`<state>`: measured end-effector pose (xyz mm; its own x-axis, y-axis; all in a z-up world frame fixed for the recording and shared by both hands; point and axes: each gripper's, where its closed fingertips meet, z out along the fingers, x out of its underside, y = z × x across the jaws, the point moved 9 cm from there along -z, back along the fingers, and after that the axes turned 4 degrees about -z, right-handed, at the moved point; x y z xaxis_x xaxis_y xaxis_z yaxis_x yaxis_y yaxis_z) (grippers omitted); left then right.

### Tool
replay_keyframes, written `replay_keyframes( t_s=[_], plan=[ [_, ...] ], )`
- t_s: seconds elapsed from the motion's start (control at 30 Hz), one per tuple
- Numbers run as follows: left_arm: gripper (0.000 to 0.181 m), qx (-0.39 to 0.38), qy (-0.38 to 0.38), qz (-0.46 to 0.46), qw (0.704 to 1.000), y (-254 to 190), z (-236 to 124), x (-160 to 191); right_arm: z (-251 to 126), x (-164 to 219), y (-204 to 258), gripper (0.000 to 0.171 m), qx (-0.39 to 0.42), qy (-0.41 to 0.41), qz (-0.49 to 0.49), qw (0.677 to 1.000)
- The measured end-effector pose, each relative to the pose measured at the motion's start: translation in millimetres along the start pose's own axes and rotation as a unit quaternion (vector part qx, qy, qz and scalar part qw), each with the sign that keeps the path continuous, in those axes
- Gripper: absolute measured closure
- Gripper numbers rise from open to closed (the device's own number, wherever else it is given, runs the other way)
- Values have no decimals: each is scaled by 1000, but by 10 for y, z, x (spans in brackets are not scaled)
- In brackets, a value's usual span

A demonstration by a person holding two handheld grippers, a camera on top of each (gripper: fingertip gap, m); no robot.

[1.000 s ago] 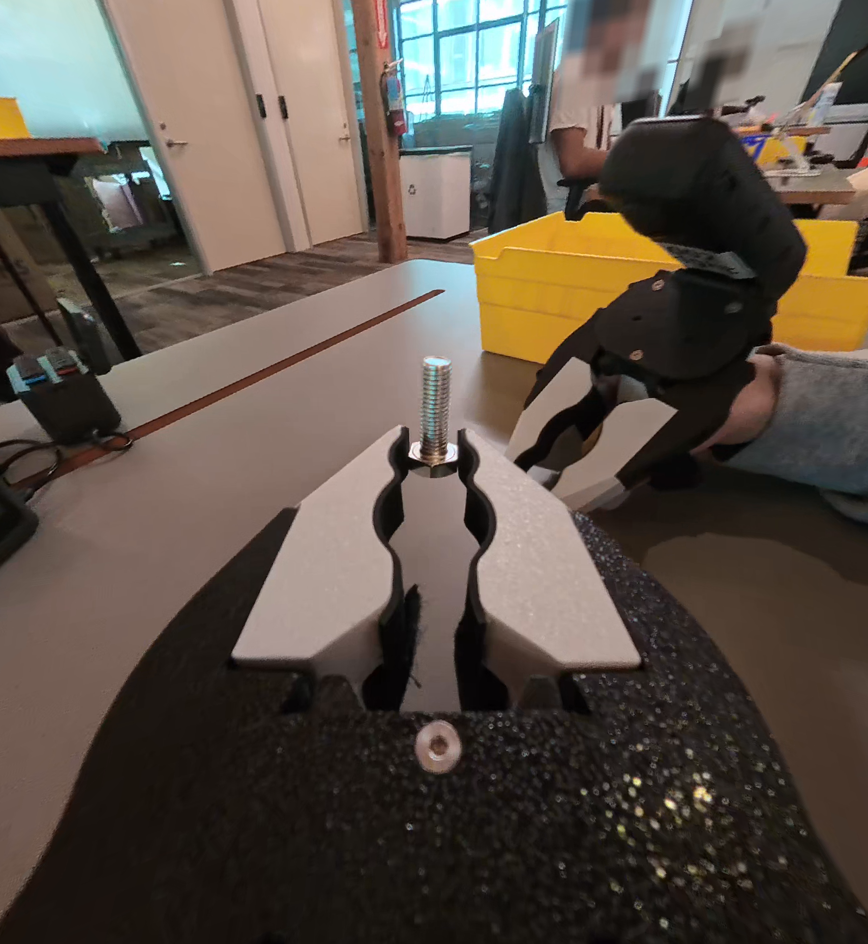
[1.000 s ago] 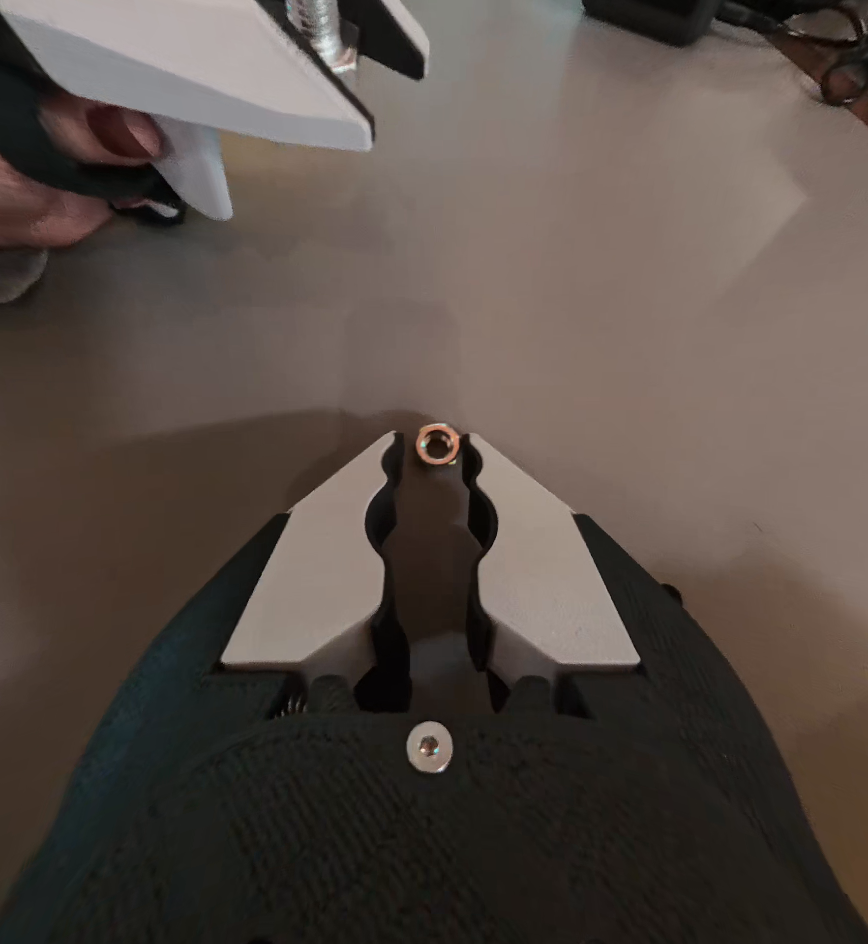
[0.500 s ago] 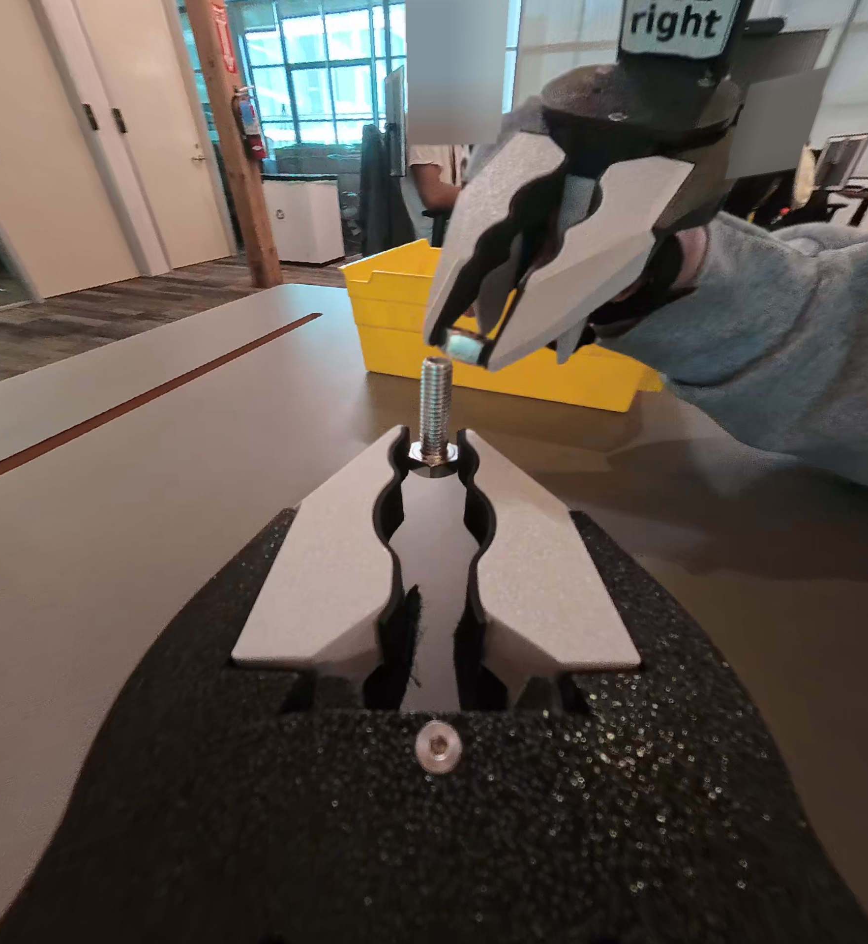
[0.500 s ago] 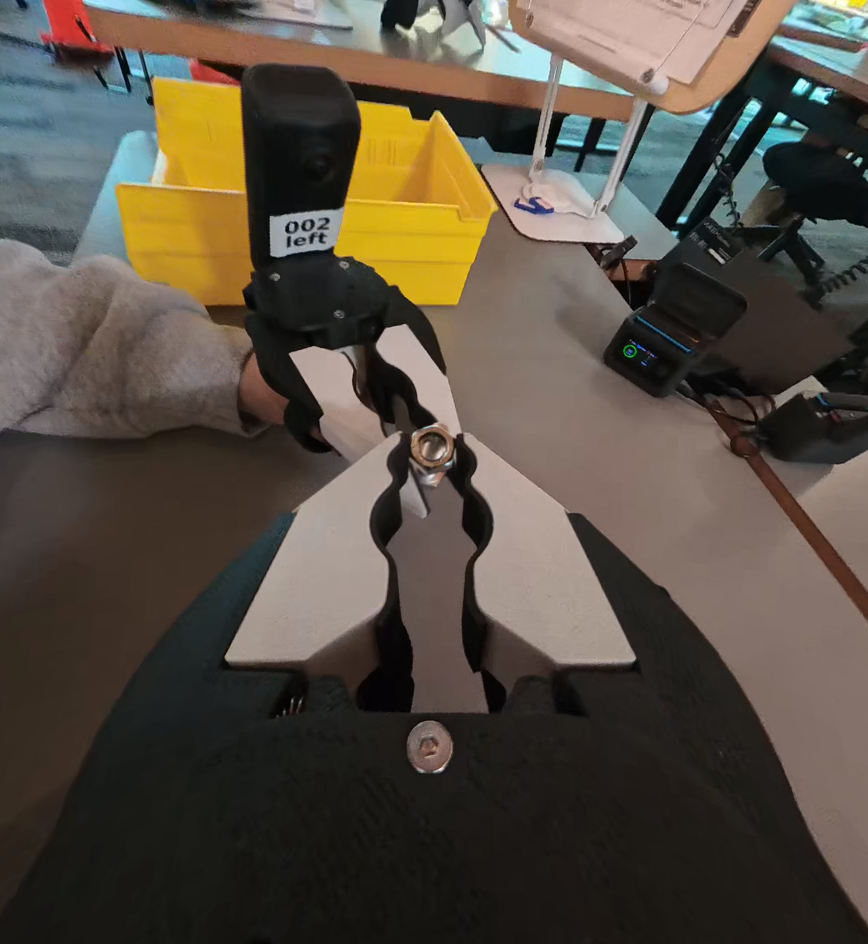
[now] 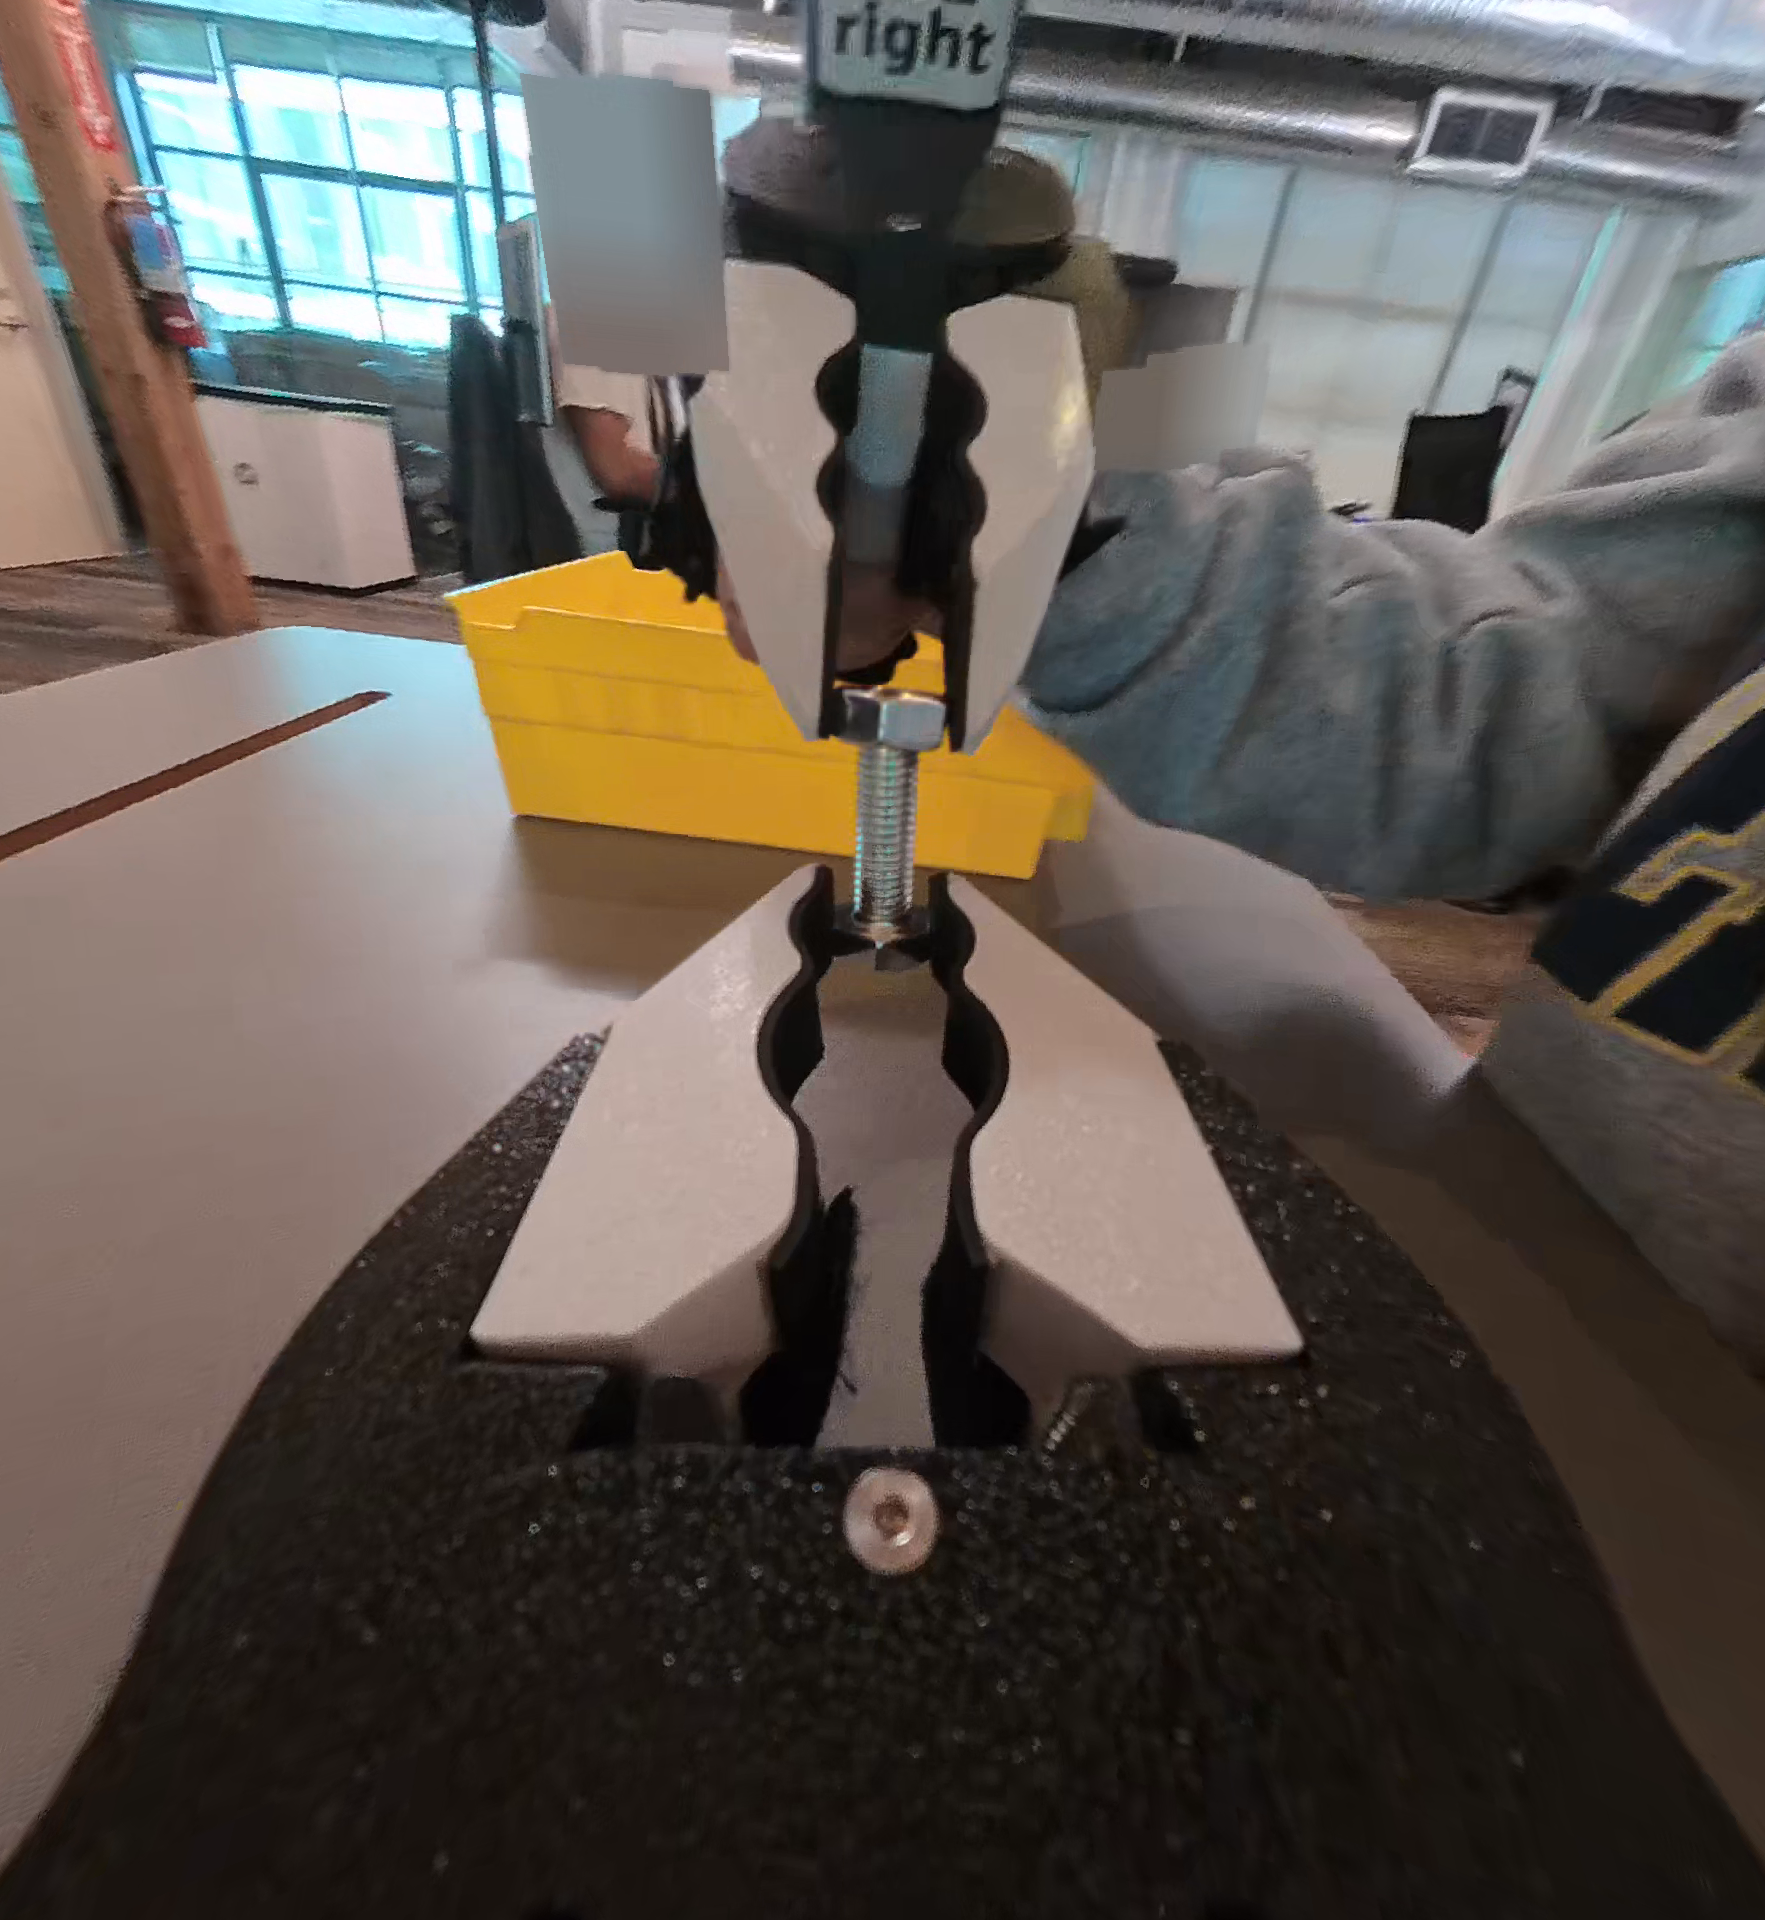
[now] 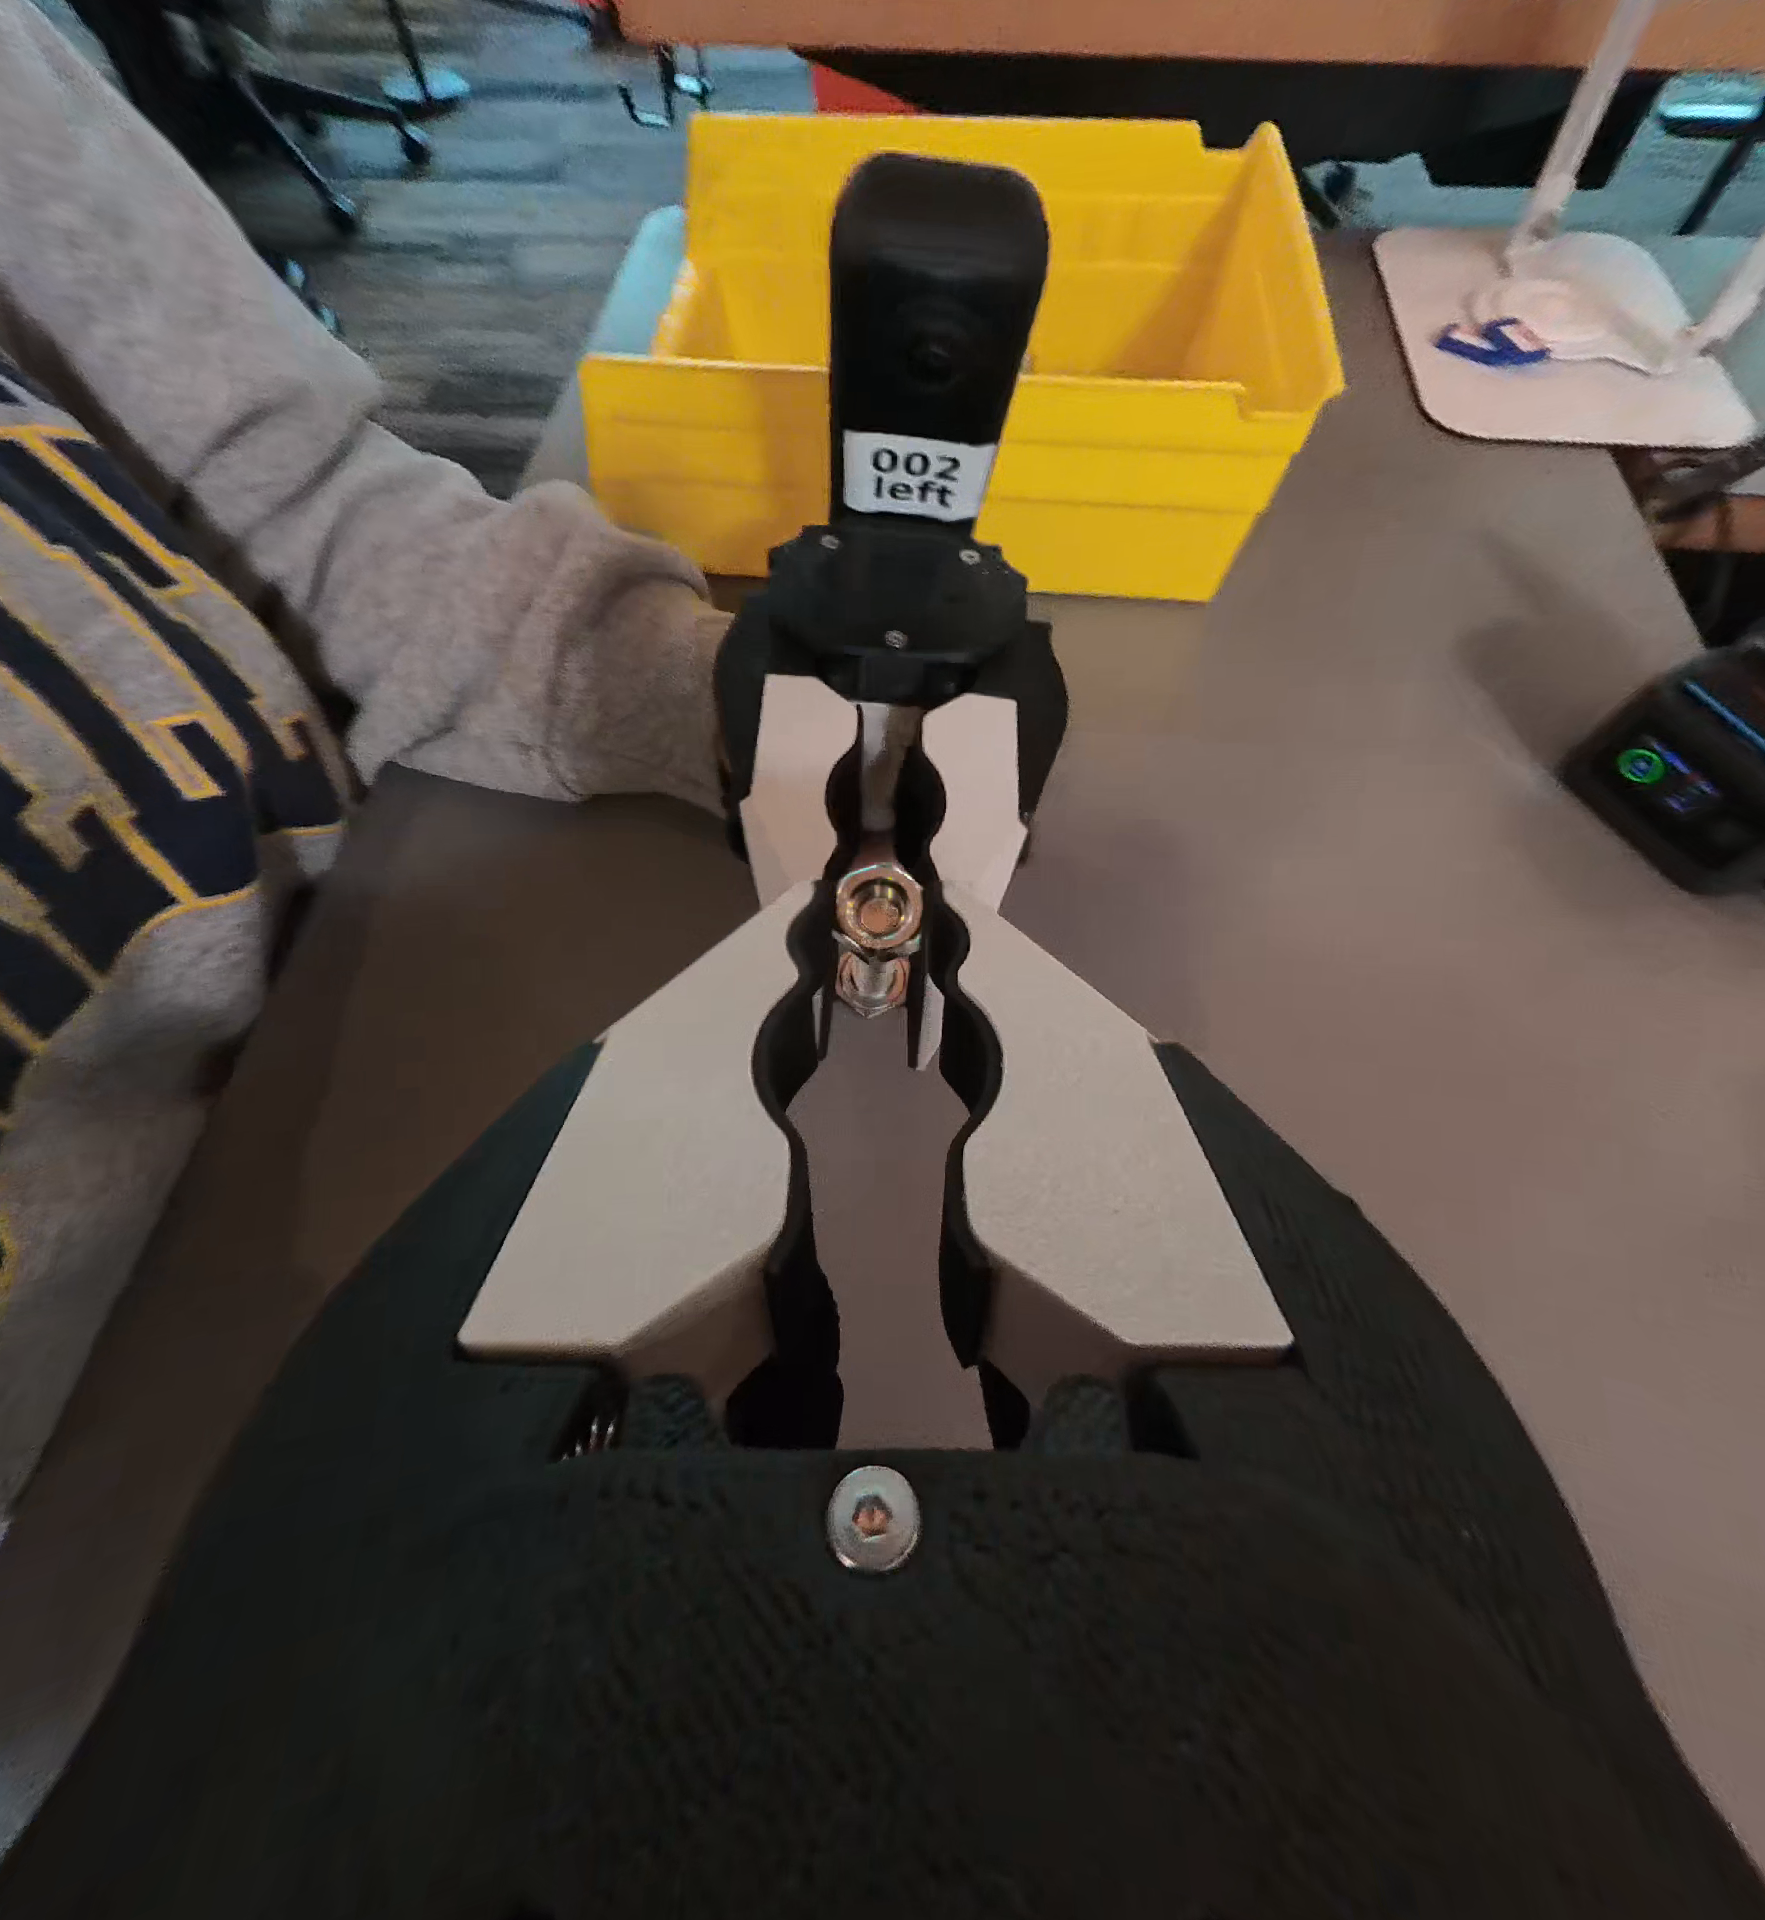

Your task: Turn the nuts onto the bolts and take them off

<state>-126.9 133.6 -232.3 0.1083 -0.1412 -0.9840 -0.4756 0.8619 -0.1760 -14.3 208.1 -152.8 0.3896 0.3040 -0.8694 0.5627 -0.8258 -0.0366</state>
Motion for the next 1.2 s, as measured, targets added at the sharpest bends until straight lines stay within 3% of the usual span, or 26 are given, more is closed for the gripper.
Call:
replay_keyframes(
  t_s=[0.1, 0.37, 0.53, 0.8, 0.97, 1.07, 1.2],
  plan=[
    [165, -15, 9, 3, 1000, 8, 15, 12, 36, 24, -19, 155, 8, -5, 21, 1000],
    [165, -164, 57, 34, 984, 85, 82, 54, 94, 70, 66, 155, 213, 67, 110, 969],
    [165, -186, 73, 39, 979, 95, 113, 75, 147, 135, 173, 155, 296, 42, 126, 946],
    [165, -164, 61, 24, 984, 100, 101, 64, 127, 177, 186, 155, 289, -3, 127, 949],
    [165, -177, 111, 66, 976, 78, 173, 122, 106, 181, 180, 155, 261, 82, 158, 949],
    [165, -175, 136, 89, 971, 62, 202, 157, 110, 166, 171, 155, 228, 143, 116, 956],
    [165, -160, 111, 72, 978, 59, 180, 123, 70, 108, 106, 155, 194, 128, 138, 963]
  ],
)
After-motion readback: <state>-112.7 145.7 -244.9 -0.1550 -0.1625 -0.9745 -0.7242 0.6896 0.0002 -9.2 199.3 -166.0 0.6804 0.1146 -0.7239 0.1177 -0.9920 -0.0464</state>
